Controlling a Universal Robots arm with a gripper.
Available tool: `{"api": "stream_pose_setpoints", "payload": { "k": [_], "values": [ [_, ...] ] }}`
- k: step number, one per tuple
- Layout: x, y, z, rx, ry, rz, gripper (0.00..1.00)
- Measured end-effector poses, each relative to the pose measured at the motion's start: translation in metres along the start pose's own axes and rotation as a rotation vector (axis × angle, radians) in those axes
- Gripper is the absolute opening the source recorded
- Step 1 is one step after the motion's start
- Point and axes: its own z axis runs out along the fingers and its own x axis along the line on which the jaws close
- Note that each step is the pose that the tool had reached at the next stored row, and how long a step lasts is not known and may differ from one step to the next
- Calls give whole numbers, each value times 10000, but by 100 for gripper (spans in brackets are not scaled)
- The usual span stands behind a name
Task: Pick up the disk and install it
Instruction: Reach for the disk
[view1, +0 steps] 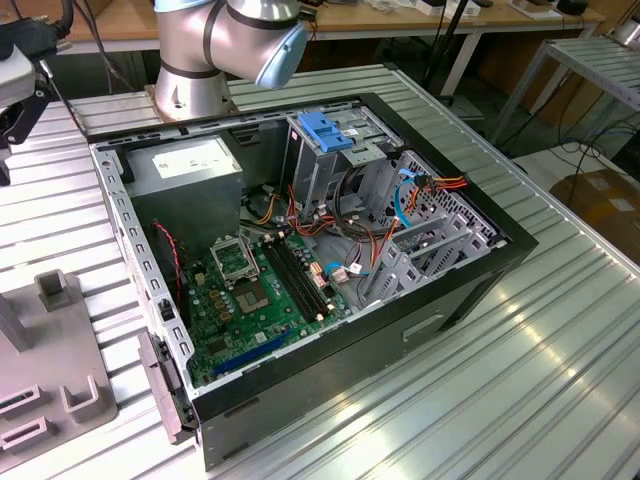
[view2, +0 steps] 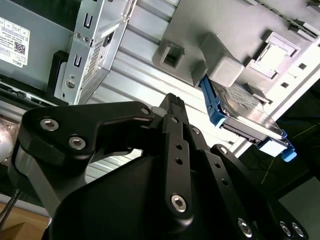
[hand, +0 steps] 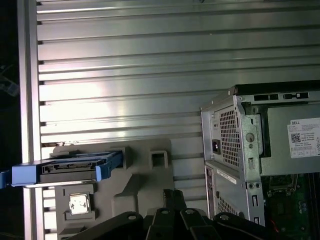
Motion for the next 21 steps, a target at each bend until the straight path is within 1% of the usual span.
{"api": "stream_pose_setpoints", "payload": {
  "k": [7,10,19,21],
  "values": [
    [63,-5,-2,1,2,0,10],
    [112,-9,-3,0,0,-1,10],
    [204,-16,-5,0,1,0,10],
    [249,-19,-6,0,1,0,10]
  ]
}}
